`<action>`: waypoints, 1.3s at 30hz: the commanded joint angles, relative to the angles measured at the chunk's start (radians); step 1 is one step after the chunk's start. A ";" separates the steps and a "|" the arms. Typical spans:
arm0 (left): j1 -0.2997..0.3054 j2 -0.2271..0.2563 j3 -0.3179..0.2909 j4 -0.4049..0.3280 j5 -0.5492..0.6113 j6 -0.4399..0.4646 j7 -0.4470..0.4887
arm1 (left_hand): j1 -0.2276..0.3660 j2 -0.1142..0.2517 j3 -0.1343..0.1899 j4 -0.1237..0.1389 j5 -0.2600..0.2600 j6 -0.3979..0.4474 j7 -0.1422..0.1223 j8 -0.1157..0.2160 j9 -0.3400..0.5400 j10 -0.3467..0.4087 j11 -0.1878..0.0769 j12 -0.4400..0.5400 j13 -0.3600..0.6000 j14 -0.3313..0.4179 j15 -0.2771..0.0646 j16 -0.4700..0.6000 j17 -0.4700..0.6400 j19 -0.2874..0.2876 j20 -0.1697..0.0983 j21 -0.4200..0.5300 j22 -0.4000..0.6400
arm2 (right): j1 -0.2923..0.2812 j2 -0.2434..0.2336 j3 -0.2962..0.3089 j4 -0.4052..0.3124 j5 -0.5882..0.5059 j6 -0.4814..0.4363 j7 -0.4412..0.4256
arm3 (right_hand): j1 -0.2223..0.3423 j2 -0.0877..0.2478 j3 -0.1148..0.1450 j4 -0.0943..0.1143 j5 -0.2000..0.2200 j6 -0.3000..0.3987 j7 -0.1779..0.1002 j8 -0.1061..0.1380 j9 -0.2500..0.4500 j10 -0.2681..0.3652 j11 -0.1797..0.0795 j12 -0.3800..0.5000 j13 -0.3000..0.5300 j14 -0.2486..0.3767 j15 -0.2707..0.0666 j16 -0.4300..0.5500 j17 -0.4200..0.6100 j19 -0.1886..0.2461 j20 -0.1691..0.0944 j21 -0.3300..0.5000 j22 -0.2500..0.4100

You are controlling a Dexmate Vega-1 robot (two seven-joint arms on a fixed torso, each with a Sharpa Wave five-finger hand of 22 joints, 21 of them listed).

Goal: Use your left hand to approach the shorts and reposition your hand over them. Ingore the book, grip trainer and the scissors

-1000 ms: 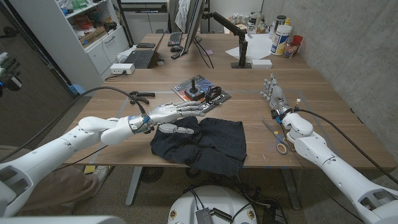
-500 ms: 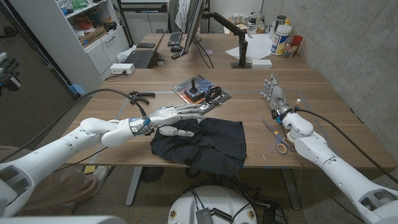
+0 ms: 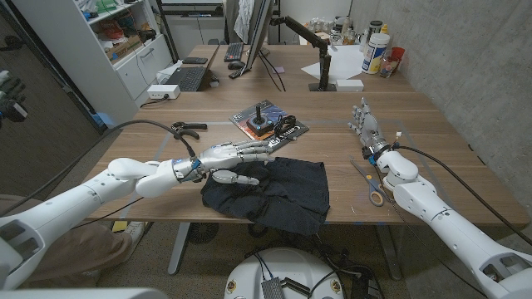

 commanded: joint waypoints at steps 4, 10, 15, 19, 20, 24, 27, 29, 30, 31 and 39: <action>-0.017 -0.001 0.025 0.019 0.010 -0.006 0.021 | 0.012 0.003 0.001 -0.009 0.005 0.009 -0.003 0.007 0.003 0.012 -0.003 -0.001 0.004 0.016 -0.045 0.004 0.002 0.024 0.003 0.003 0.002 | -0.001 0.002 -0.003 -0.001 -0.006 0.001 -0.007 | 0.005 0.005 -0.007 0.005 -0.002 0.000 0.001 0.005 0.004 -0.007 0.005 0.007 0.002 -0.012 0.000 0.004 0.001 0.001 0.001 0.000 0.004; -0.020 0.001 0.030 0.020 0.001 -0.010 0.011 | 0.012 0.003 0.002 -0.009 0.006 0.014 -0.002 0.008 0.003 0.015 -0.004 -0.001 0.004 0.018 -0.046 0.004 0.002 0.025 0.000 0.002 0.002 | 0.002 0.004 -0.006 0.001 -0.008 0.000 -0.006 | 0.005 0.005 -0.007 0.005 -0.002 0.000 0.001 0.005 0.004 -0.008 0.005 0.007 0.002 -0.013 0.001 0.004 0.002 0.001 0.001 -0.001 0.004; -0.031 -0.005 0.040 0.038 0.011 -0.024 0.016 | 0.013 0.003 0.002 -0.010 0.006 0.024 0.000 0.012 0.003 0.017 -0.004 -0.001 0.004 0.020 -0.047 0.003 0.002 0.027 -0.001 0.002 0.002 | 0.003 0.006 -0.007 0.000 -0.005 -0.007 -0.008 | 0.005 0.006 -0.008 0.005 -0.002 -0.002 0.000 0.004 0.004 -0.009 0.005 0.006 0.002 -0.016 0.002 0.003 0.002 0.000 0.001 -0.001 0.004; -0.038 -0.007 0.047 0.045 0.017 -0.030 0.017 | 0.014 0.003 0.002 -0.010 0.006 0.026 0.000 0.012 0.003 0.017 -0.003 -0.001 0.004 0.020 -0.046 0.003 0.002 0.027 -0.001 0.001 0.002 | 0.004 0.008 -0.008 0.001 -0.006 -0.007 -0.009 | 0.005 0.006 -0.009 0.005 -0.002 -0.002 0.001 0.004 0.004 -0.010 0.002 0.006 0.002 -0.016 0.002 0.003 0.002 0.000 0.002 -0.001 0.004; -0.043 -0.011 0.053 0.053 0.020 -0.034 0.014 | 0.014 0.003 0.002 -0.011 0.006 0.027 0.001 0.012 0.003 0.018 -0.003 -0.001 0.004 0.020 -0.047 0.003 0.002 0.027 -0.001 0.001 0.002 | 0.006 0.009 -0.009 0.004 -0.006 -0.007 -0.008 | 0.005 0.006 -0.009 0.005 -0.002 -0.002 0.000 0.004 0.004 -0.010 0.005 0.006 0.002 -0.016 0.003 0.003 0.002 0.000 0.002 -0.001 0.004; -0.047 -0.016 0.061 0.061 0.025 -0.037 0.017 | 0.014 0.003 0.002 -0.011 0.007 0.032 0.002 0.014 0.003 0.018 -0.004 -0.002 0.004 0.020 -0.047 0.002 0.002 0.028 -0.002 0.001 0.002 | 0.009 0.010 -0.010 0.009 -0.009 -0.001 -0.005 | 0.005 0.007 -0.009 0.005 -0.002 -0.001 0.001 0.004 0.004 -0.010 0.006 0.006 0.002 -0.017 0.002 0.003 0.002 -0.001 0.002 -0.001 0.004; -0.051 -0.019 0.068 0.064 0.034 -0.037 0.022 | 0.014 0.003 0.002 -0.011 0.007 0.034 0.004 0.014 0.003 0.019 -0.003 -0.002 0.004 0.021 -0.047 0.002 0.002 0.028 -0.002 0.001 0.002 | 0.011 0.011 -0.011 0.012 -0.010 -0.002 -0.004 | 0.005 0.007 -0.010 0.005 -0.002 -0.001 0.000 0.004 0.004 -0.010 0.008 0.007 0.002 -0.017 0.003 0.003 0.002 -0.001 0.002 -0.001 0.004; -0.056 -0.020 0.072 0.067 0.040 -0.036 0.026 | 0.015 0.003 0.002 -0.011 0.007 0.034 0.003 0.014 0.003 0.019 -0.003 -0.001 0.004 0.021 -0.047 0.002 0.002 0.028 -0.002 0.000 0.002 | 0.012 0.012 -0.011 0.013 -0.008 -0.004 -0.004 | 0.005 0.007 -0.010 0.005 -0.002 0.000 0.001 0.005 0.004 -0.010 0.007 0.007 0.002 -0.017 0.003 0.003 0.002 -0.001 0.002 -0.001 0.004; -0.056 -0.020 0.073 0.067 0.041 -0.035 0.028 | 0.015 0.003 0.002 -0.011 0.007 0.035 0.003 0.014 0.003 0.019 -0.003 -0.002 0.004 0.021 -0.046 0.002 0.002 0.028 -0.002 0.000 0.002 | 0.012 0.012 -0.011 0.013 -0.008 -0.004 -0.004 | 0.005 0.007 -0.010 0.005 -0.002 -0.001 0.000 0.004 0.004 -0.010 0.007 0.006 0.002 -0.017 0.003 0.003 0.002 -0.001 0.002 -0.001 0.004; -0.057 -0.020 0.075 0.067 0.040 -0.035 0.029 | 0.015 0.004 0.002 -0.011 0.007 0.036 0.003 0.014 0.003 0.019 -0.003 -0.002 0.004 0.021 -0.047 0.002 0.002 0.028 -0.003 0.000 0.002 | 0.012 0.012 -0.011 0.013 -0.008 -0.004 -0.004 | 0.005 0.007 -0.010 0.005 -0.002 -0.001 0.000 0.004 0.004 -0.010 0.007 0.006 0.002 -0.017 0.002 0.003 0.002 -0.001 0.002 -0.001 0.004; -0.073 -0.025 0.098 0.075 0.086 -0.019 0.086 | 0.016 0.004 0.003 -0.012 0.007 0.038 0.005 0.014 0.003 0.019 -0.003 -0.003 0.004 0.021 -0.048 0.001 0.002 0.028 -0.003 -0.001 0.002 | 0.014 0.013 -0.011 0.021 -0.004 -0.004 0.002 | 0.005 0.008 -0.011 0.005 -0.002 -0.001 0.000 0.004 0.004 -0.010 0.007 0.007 0.002 -0.018 0.003 0.003 0.002 -0.001 0.002 -0.001 0.004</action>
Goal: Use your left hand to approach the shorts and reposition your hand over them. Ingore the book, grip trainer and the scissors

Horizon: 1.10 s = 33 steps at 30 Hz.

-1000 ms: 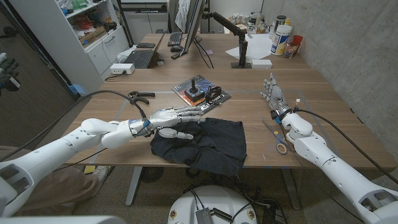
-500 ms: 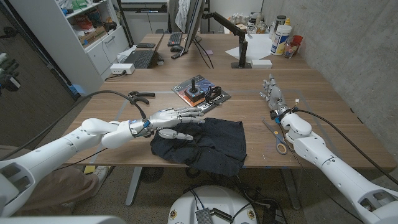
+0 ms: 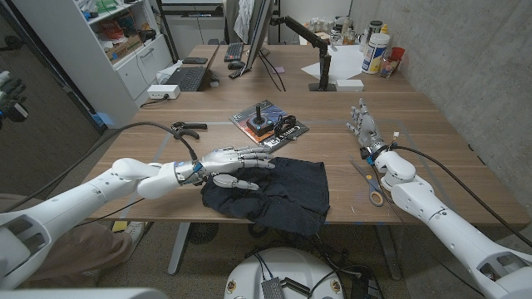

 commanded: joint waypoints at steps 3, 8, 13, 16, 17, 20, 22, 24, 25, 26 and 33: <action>-0.029 -0.010 0.041 0.017 0.048 0.010 0.058 | 0.012 0.000 0.005 -0.006 0.007 0.017 0.003 0.005 0.003 0.011 -0.001 -0.002 0.004 0.007 -0.050 0.001 0.002 0.011 0.000 -0.001 0.002 | 0.003 0.001 0.001 0.011 0.005 0.000 0.007 | 0.005 0.008 -0.007 0.000 -0.002 -0.001 -0.001 0.004 0.004 -0.007 0.004 0.007 0.002 -0.009 0.000 0.004 0.002 -0.001 0.001 -0.001 0.004; -0.039 -0.010 0.056 0.021 0.057 0.011 0.068 | 0.014 0.001 0.006 -0.006 0.007 0.022 0.004 0.006 0.003 0.012 -0.001 -0.002 0.004 0.009 -0.052 0.001 0.002 0.011 0.000 -0.001 0.002 | 0.000 -0.002 0.002 0.012 0.003 0.004 0.006 | 0.006 0.009 -0.008 0.000 -0.002 0.000 0.000 0.005 0.004 -0.007 0.004 0.007 0.002 -0.008 0.001 0.004 0.002 -0.001 0.002 -0.001 0.004; -0.050 -0.011 0.069 0.025 0.062 0.011 0.076 | 0.015 0.002 0.007 -0.007 0.007 0.024 0.004 0.005 0.003 0.013 -0.001 -0.002 0.004 0.009 -0.051 0.000 0.002 0.011 0.000 -0.002 0.002 | -0.003 -0.005 0.004 0.006 0.003 0.001 0.003 | 0.006 0.009 -0.008 0.000 -0.002 0.000 0.000 0.005 0.004 -0.007 0.004 0.007 0.002 -0.008 0.002 0.004 0.001 -0.001 0.002 -0.001 0.004; -0.056 -0.011 0.078 0.028 0.073 0.011 0.086 | 0.016 0.003 0.008 -0.007 0.007 0.025 0.003 0.005 0.003 0.014 -0.001 -0.002 0.004 0.010 -0.053 0.000 0.002 0.011 -0.001 -0.002 0.002 | -0.004 -0.004 0.004 0.005 0.004 0.000 0.001 | 0.006 0.009 -0.008 0.000 -0.002 0.001 0.000 0.005 0.004 -0.006 0.004 0.007 0.002 -0.009 0.001 0.004 0.001 -0.001 0.002 -0.001 0.004; -0.057 -0.010 0.079 0.028 0.073 0.011 0.087 | 0.017 0.003 0.008 -0.007 0.007 0.026 0.002 0.006 0.003 0.014 -0.001 -0.002 0.004 0.010 -0.052 0.000 0.002 0.011 -0.001 -0.002 0.002 | -0.004 -0.004 0.004 0.005 0.004 0.000 0.001 | 0.006 0.009 -0.008 0.000 -0.002 0.001 0.000 0.005 0.004 -0.007 0.003 0.007 0.002 -0.009 0.001 0.004 0.001 -0.001 0.002 -0.001 0.004; -0.062 -0.009 0.088 0.032 0.085 0.012 0.102 | 0.018 0.004 0.009 -0.008 0.007 0.027 0.002 0.006 0.003 0.014 0.000 -0.002 0.004 0.009 -0.051 0.000 0.001 0.011 -0.001 -0.002 0.002 | -0.002 -0.002 0.002 0.007 0.001 0.003 0.001 | 0.006 0.010 -0.009 0.000 -0.002 0.000 0.000 0.005 0.004 -0.007 0.003 0.007 0.002 -0.009 0.001 0.004 0.001 -0.001 0.002 -0.001 0.004; -0.065 -0.007 0.094 0.035 0.091 0.010 0.109 | 0.019 0.005 0.009 -0.008 0.007 0.028 0.002 0.006 0.003 0.014 -0.001 -0.002 0.004 0.009 -0.052 0.000 0.001 0.011 -0.001 -0.002 0.002 | -0.002 -0.001 0.002 0.004 0.003 -0.003 -0.003 | 0.006 0.010 -0.009 0.000 -0.002 0.001 -0.001 0.005 0.004 -0.007 0.002 0.007 0.002 -0.008 0.001 0.004 0.001 -0.001 0.002 -0.001 0.004; -0.069 -0.005 0.099 0.038 0.092 0.009 0.111 | 0.020 0.005 0.010 -0.009 0.007 0.029 0.002 0.006 0.003 0.014 -0.001 -0.003 0.004 0.010 -0.052 0.000 0.001 0.011 -0.001 -0.003 0.002 | -0.002 0.000 0.001 0.003 0.001 -0.002 -0.004 | 0.007 0.010 -0.009 -0.001 -0.002 0.000 0.000 0.005 0.004 -0.007 0.002 0.007 0.002 -0.009 0.001 0.004 0.001 -0.001 0.002 -0.001 0.004; -0.070 -0.005 0.101 0.038 0.092 0.010 0.112 | 0.021 0.006 0.010 -0.009 0.007 0.030 0.003 0.006 0.003 0.015 -0.001 -0.003 0.004 0.010 -0.052 -0.001 0.001 0.011 -0.002 -0.003 0.002 | -0.002 0.000 0.001 0.003 0.000 -0.002 -0.004 | 0.007 0.010 -0.009 -0.001 -0.002 0.000 0.000 0.005 0.004 -0.007 0.003 0.008 0.002 -0.009 0.001 0.004 0.001 -0.001 0.001 -0.001 0.004; -0.070 -0.005 0.102 0.038 0.092 0.010 0.112 | 0.021 0.006 0.011 -0.009 0.007 0.030 0.003 0.006 0.003 0.015 -0.001 -0.003 0.004 0.009 -0.052 -0.001 0.001 0.011 -0.002 -0.003 0.002 | -0.002 0.000 0.001 0.003 0.000 -0.002 -0.004 | 0.007 0.010 -0.009 -0.001 -0.002 0.001 -0.001 0.005 0.004 -0.007 0.003 0.008 0.002 -0.009 0.001 0.004 0.001 -0.001 0.002 -0.001 0.004; -0.072 -0.003 0.115 0.045 0.100 0.012 0.137 | 0.029 0.010 0.015 -0.013 0.007 0.036 0.005 0.006 0.003 0.016 0.000 -0.004 0.004 0.000 -0.051 -0.006 0.001 -0.010 -0.005 -0.012 0.002 | -0.003 0.000 0.000 -0.006 -0.002 -0.005 -0.010 | 0.007 0.011 -0.010 -0.001 -0.002 0.001 0.000 0.005 0.004 -0.007 0.004 0.008 0.002 -0.009 0.000 0.004 0.001 -0.001 0.002 -0.001 0.004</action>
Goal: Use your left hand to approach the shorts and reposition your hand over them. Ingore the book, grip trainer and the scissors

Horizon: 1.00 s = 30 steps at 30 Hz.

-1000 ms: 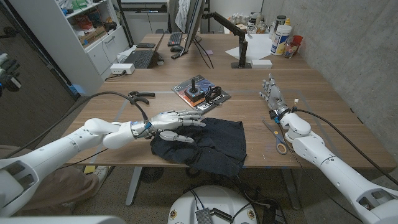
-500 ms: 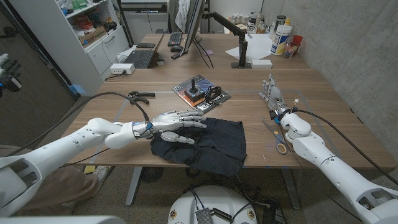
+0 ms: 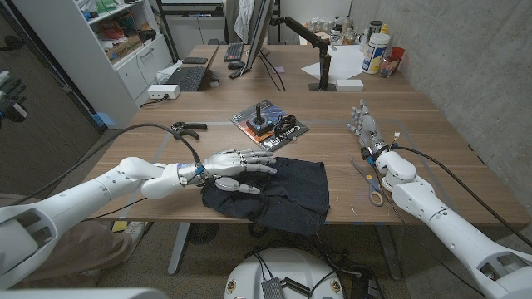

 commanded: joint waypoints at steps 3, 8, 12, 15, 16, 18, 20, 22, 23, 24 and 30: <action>-0.011 0.007 0.030 0.012 0.019 0.003 0.040 | 0.015 0.003 0.007 -0.005 0.007 0.014 0.003 0.006 0.003 0.007 -0.003 -0.004 0.004 -0.007 -0.055 -0.006 0.001 -0.013 -0.005 -0.007 0.002 | -0.003 0.001 -0.002 -0.013 -0.004 -0.007 -0.009 | 0.002 0.006 -0.007 0.003 -0.002 0.001 0.000 0.005 0.004 -0.007 0.004 0.008 0.002 -0.009 0.000 0.004 0.001 -0.002 0.002 -0.001 0.004; -0.012 0.009 0.034 0.012 0.018 0.007 0.044 | 0.017 0.004 0.007 -0.006 0.007 0.015 0.003 0.005 0.003 0.007 -0.004 -0.004 0.005 -0.007 -0.055 -0.006 0.001 -0.014 -0.005 -0.007 0.002 | -0.003 0.000 -0.002 -0.013 -0.006 -0.005 -0.009 | 0.002 0.006 -0.007 0.003 -0.002 0.001 0.000 0.005 0.004 -0.008 0.004 0.008 0.002 -0.009 0.000 0.004 0.001 -0.002 0.001 -0.001 0.004; -0.014 0.009 0.039 0.014 0.016 0.006 0.039 | 0.018 0.004 0.008 -0.007 0.006 0.015 0.003 0.005 0.003 0.008 -0.003 -0.005 0.005 -0.007 -0.056 -0.006 0.001 -0.014 -0.005 -0.007 0.002 | -0.005 -0.001 -0.001 -0.017 -0.004 -0.007 -0.011 | 0.002 0.007 -0.007 0.003 -0.002 0.001 0.000 0.005 0.004 -0.007 0.003 0.008 0.002 -0.009 0.001 0.004 0.001 -0.001 0.002 -0.001 0.004; -0.014 0.010 0.041 0.014 0.017 0.006 0.038 | 0.019 0.005 0.009 -0.007 0.006 0.016 0.004 0.004 0.003 0.009 -0.003 -0.005 0.005 -0.007 -0.056 -0.006 0.001 -0.013 -0.005 -0.006 0.002 | -0.005 -0.001 -0.001 -0.018 -0.004 -0.008 -0.011 | 0.002 0.007 -0.008 0.003 -0.002 0.001 0.001 0.005 0.005 -0.007 0.004 0.008 0.002 -0.009 0.000 0.004 0.001 -0.002 0.001 -0.001 0.004; -0.014 0.010 0.041 0.014 0.016 0.007 0.039 | 0.019 0.005 0.009 -0.007 0.006 0.016 0.004 0.004 0.003 0.009 -0.004 -0.004 0.005 -0.006 -0.055 -0.006 0.001 -0.013 -0.004 -0.006 0.002 | -0.005 -0.001 -0.001 -0.018 -0.004 -0.008 -0.011 | 0.002 0.007 -0.008 0.003 -0.002 0.002 0.001 0.005 0.005 -0.008 0.003 0.008 0.002 -0.009 0.000 0.004 0.001 -0.002 0.001 -0.001 0.004; -0.013 0.011 0.042 0.014 0.011 0.007 0.033 | 0.020 0.005 0.009 -0.007 0.006 0.017 0.005 0.004 0.003 0.010 -0.004 -0.004 0.005 -0.005 -0.055 -0.005 0.001 -0.011 -0.004 -0.005 0.002 | -0.005 -0.001 -0.001 -0.017 -0.005 -0.007 -0.011 | 0.002 0.007 -0.008 0.003 -0.002 0.002 0.000 0.005 0.005 -0.008 0.004 0.008 0.002 -0.009 0.000 0.005 0.001 -0.002 0.002 -0.001 0.004; -0.013 0.011 0.042 0.013 0.010 0.008 0.032 | 0.021 0.005 0.009 -0.008 0.006 0.018 0.005 0.004 0.003 0.011 -0.004 -0.004 0.005 -0.005 -0.055 -0.005 0.001 -0.011 -0.004 -0.005 0.002 | -0.005 -0.001 -0.001 -0.017 -0.006 -0.006 -0.011 | 0.002 0.007 -0.008 0.003 -0.002 0.002 0.000 0.005 0.005 -0.008 0.003 0.008 0.002 -0.009 0.000 0.005 0.001 -0.002 0.002 -0.001 0.004; -0.015 0.011 0.044 0.017 0.015 0.005 0.035 | 0.021 0.005 0.010 -0.008 0.006 0.018 0.005 0.004 0.003 0.011 -0.004 -0.004 0.005 -0.004 -0.055 -0.005 0.001 -0.011 -0.004 -0.005 0.002 | -0.003 -0.001 -0.002 -0.015 -0.009 -0.003 -0.009 | 0.002 0.007 -0.008 0.003 -0.002 0.002 0.000 0.005 0.005 -0.009 0.003 0.008 0.002 -0.009 0.000 0.005 0.001 -0.002 0.002 -0.001 0.004; -0.015 0.011 0.045 0.017 0.015 0.005 0.035 | 0.022 0.005 0.010 -0.008 0.006 0.019 0.005 0.005 0.003 0.010 -0.004 -0.005 0.005 -0.005 -0.055 -0.005 0.001 -0.011 -0.003 -0.005 0.002 | -0.003 -0.001 -0.002 -0.015 -0.009 -0.003 -0.009 | 0.002 0.007 -0.008 0.003 -0.002 0.002 0.000 0.005 0.005 -0.008 0.003 0.008 0.002 -0.009 0.000 0.005 0.001 -0.002 0.002 -0.001 0.004; -0.015 0.011 0.045 0.017 0.015 0.005 0.035 | 0.022 0.005 0.010 -0.008 0.006 0.020 0.006 0.005 0.003 0.011 -0.004 -0.004 0.005 -0.004 -0.055 -0.005 0.001 -0.010 -0.004 -0.005 0.002 | -0.003 -0.001 -0.002 -0.015 -0.009 -0.003 -0.009 | 0.002 0.007 -0.008 0.003 -0.002 0.002 0.001 0.005 0.005 -0.008 0.003 0.008 0.002 -0.009 0.000 0.005 0.001 -0.002 0.002 -0.001 0.004; -0.015 0.009 0.046 0.019 0.015 0.009 0.041 | 0.024 0.006 0.011 -0.009 0.005 0.025 0.006 0.006 0.003 0.014 -0.005 -0.004 0.005 -0.003 -0.055 -0.005 0.001 -0.010 -0.003 -0.004 0.002 | -0.001 -0.002 -0.003 -0.017 -0.009 -0.007 -0.010 | 0.002 0.008 -0.009 0.003 -0.002 0.002 0.001 0.005 0.005 -0.007 0.004 0.008 0.002 -0.009 0.000 0.005 0.001 -0.002 0.002 -0.001 0.004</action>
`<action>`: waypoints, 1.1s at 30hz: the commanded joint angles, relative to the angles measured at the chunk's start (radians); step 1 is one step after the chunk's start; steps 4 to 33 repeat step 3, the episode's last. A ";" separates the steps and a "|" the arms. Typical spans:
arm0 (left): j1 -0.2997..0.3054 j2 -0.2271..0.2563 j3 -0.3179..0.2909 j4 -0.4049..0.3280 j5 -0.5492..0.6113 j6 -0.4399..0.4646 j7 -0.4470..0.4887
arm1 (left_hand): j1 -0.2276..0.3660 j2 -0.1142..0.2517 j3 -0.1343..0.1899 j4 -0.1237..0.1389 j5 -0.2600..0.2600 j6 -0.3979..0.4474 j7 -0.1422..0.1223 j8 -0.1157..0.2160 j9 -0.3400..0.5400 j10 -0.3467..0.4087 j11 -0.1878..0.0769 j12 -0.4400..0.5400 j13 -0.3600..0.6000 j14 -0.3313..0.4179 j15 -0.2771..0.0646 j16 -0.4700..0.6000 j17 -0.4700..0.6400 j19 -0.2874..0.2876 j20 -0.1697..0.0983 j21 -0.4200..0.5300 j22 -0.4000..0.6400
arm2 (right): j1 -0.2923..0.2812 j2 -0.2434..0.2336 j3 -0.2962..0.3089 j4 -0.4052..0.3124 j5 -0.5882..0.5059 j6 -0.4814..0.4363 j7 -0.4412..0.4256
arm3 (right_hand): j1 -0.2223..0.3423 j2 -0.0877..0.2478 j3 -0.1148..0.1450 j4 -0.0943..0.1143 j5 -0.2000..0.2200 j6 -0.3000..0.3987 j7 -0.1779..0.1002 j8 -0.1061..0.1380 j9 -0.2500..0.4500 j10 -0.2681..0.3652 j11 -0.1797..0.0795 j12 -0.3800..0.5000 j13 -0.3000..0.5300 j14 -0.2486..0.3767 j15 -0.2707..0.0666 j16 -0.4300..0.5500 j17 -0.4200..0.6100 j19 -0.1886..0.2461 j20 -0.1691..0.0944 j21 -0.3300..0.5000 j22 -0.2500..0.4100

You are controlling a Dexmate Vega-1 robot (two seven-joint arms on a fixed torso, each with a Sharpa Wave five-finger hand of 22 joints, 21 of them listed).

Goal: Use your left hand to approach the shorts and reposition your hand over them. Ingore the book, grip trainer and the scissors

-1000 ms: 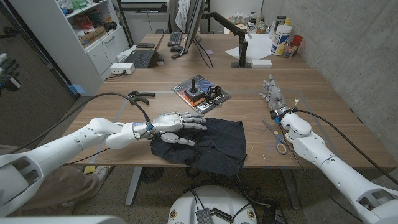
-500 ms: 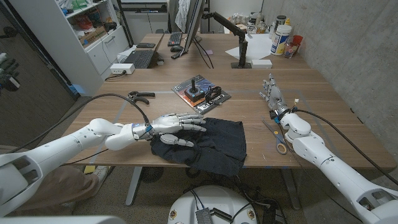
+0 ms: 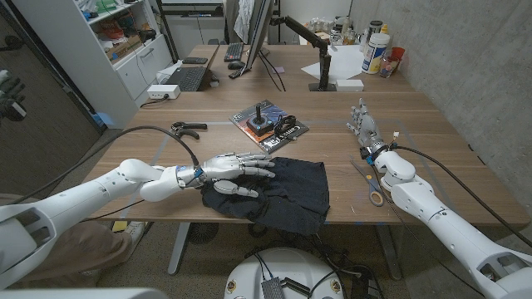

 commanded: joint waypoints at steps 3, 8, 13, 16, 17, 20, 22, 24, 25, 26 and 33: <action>-0.004 -0.002 0.007 0.007 0.000 0.003 0.006 | 0.010 0.001 0.004 -0.002 0.005 0.010 0.000 0.006 0.003 0.010 -0.002 -0.004 0.005 0.001 -0.051 0.001 0.001 0.001 0.001 0.002 0.002 | 0.005 -0.002 -0.002 -0.003 -0.003 -0.002 -0.001 | 0.002 0.008 -0.005 -0.002 -0.002 0.002 0.001 0.005 0.005 -0.008 0.003 0.008 0.002 -0.009 0.000 0.005 0.001 -0.002 0.002 -0.001 0.004; -0.004 -0.002 0.007 0.007 0.000 0.003 0.006 | 0.010 0.001 0.004 -0.002 0.005 0.010 0.000 0.006 0.003 0.010 -0.002 -0.004 0.005 0.001 -0.051 0.001 0.001 0.001 0.001 0.002 0.002 | 0.005 -0.002 -0.002 -0.003 -0.003 -0.002 -0.001 | 0.002 0.008 -0.005 -0.002 -0.002 0.002 0.001 0.005 0.005 -0.008 0.003 0.008 0.002 -0.009 0.000 0.005 0.001 -0.002 0.002 -0.001 0.004; -0.004 -0.002 0.007 0.007 0.000 0.003 0.006 | 0.010 0.001 0.004 -0.002 0.005 0.010 0.000 0.006 0.003 0.010 -0.002 -0.004 0.005 0.001 -0.051 0.001 0.001 0.001 0.001 0.002 0.002 | 0.005 -0.002 -0.002 -0.003 -0.003 -0.002 -0.001 | 0.002 0.008 -0.005 -0.002 -0.002 0.002 0.001 0.005 0.005 -0.008 0.003 0.008 0.002 -0.009 0.000 0.005 0.001 -0.002 0.002 -0.001 0.004; -0.004 -0.002 0.007 0.007 0.000 0.003 0.006 | 0.010 0.001 0.004 -0.002 0.005 0.010 0.000 0.006 0.003 0.010 -0.002 -0.004 0.005 0.001 -0.051 0.001 0.001 0.001 0.001 0.002 0.002 | 0.005 -0.002 -0.002 -0.003 -0.003 -0.002 -0.001 | 0.002 0.008 -0.005 -0.002 -0.002 0.002 0.001 0.005 0.005 -0.008 0.003 0.008 0.002 -0.009 0.000 0.005 0.001 -0.002 0.002 -0.001 0.004; -0.004 -0.002 0.007 0.007 0.000 0.003 0.006 | 0.010 0.001 0.004 -0.002 0.005 0.010 0.000 0.006 0.003 0.010 -0.002 -0.004 0.005 0.001 -0.051 0.001 0.001 0.001 0.001 0.002 0.002 | 0.005 -0.002 -0.002 -0.003 -0.003 -0.002 -0.001 | 0.002 0.008 -0.005 -0.002 -0.002 0.002 0.001 0.005 0.005 -0.008 0.003 0.008 0.002 -0.009 0.000 0.005 0.001 -0.002 0.002 -0.001 0.004; -0.004 -0.002 0.007 0.007 0.000 0.003 0.006 | 0.010 0.001 0.004 -0.002 0.005 0.010 0.000 0.006 0.003 0.010 -0.002 -0.004 0.005 0.001 -0.051 0.001 0.001 0.001 0.001 0.002 0.002 | 0.005 -0.002 -0.002 -0.003 -0.003 -0.002 -0.001 | 0.002 0.008 -0.005 -0.002 -0.002 0.002 0.001 0.005 0.005 -0.008 0.003 0.008 0.002 -0.009 0.000 0.005 0.001 -0.002 0.002 -0.001 0.004; -0.004 -0.002 0.007 0.007 0.000 0.003 0.006 | 0.010 0.001 0.004 -0.002 0.005 0.010 0.000 0.006 0.003 0.010 -0.002 -0.004 0.005 0.001 -0.051 0.001 0.001 0.001 0.001 0.002 0.002 | 0.005 -0.002 -0.002 -0.003 -0.003 -0.002 -0.001 | 0.002 0.008 -0.005 -0.002 -0.002 0.002 0.001 0.005 0.005 -0.008 0.003 0.008 0.002 -0.009 0.000 0.005 0.001 -0.002 0.002 -0.001 0.004; -0.004 -0.002 0.007 0.007 0.000 0.003 0.006 | 0.010 0.001 0.004 -0.002 0.005 0.010 0.000 0.006 0.003 0.010 -0.002 -0.004 0.005 0.001 -0.051 0.001 0.001 0.001 0.001 0.002 0.002 | 0.005 -0.002 -0.002 -0.003 -0.003 -0.002 -0.001 | 0.002 0.008 -0.005 -0.002 -0.002 0.002 0.001 0.005 0.005 -0.008 0.003 0.008 0.002 -0.009 0.000 0.005 0.001 -0.002 0.002 -0.001 0.004; -0.004 -0.002 0.007 0.007 0.000 0.003 0.006 | 0.010 0.001 0.004 -0.002 0.005 0.010 0.000 0.006 0.003 0.010 -0.002 -0.004 0.005 0.001 -0.051 0.001 0.001 0.001 0.001 0.002 0.002 | 0.005 -0.002 -0.002 -0.003 -0.003 -0.002 -0.001 | 0.002 0.008 -0.005 -0.002 -0.002 0.002 0.001 0.005 0.005 -0.008 0.003 0.008 0.002 -0.009 0.000 0.005 0.001 -0.002 0.002 -0.001 0.004; -0.004 -0.002 0.007 0.007 0.000 0.003 0.006 | 0.010 0.001 0.004 -0.002 0.005 0.010 0.000 0.006 0.003 0.010 -0.002 -0.004 0.005 0.001 -0.051 0.001 0.001 0.001 0.001 0.002 0.002 | 0.005 -0.002 -0.002 -0.003 -0.003 -0.002 -0.001 | 0.002 0.008 -0.005 -0.002 -0.002 0.002 0.001 0.005 0.005 -0.008 0.003 0.008 0.002 -0.009 0.000 0.005 0.001 -0.002 0.002 -0.001 0.004; -0.004 -0.002 0.007 0.007 0.000 0.003 0.006 | 0.010 0.001 0.004 -0.002 0.005 0.010 0.000 0.006 0.003 0.010 -0.002 -0.004 0.005 0.001 -0.051 0.001 0.001 0.001 0.001 0.002 0.002 | 0.005 -0.002 -0.002 -0.003 -0.003 -0.002 -0.001 | 0.002 0.008 -0.005 -0.002 -0.002 0.002 0.001 0.005 0.005 -0.008 0.003 0.008 0.002 -0.009 0.000 0.005 0.001 -0.002 0.002 -0.001 0.004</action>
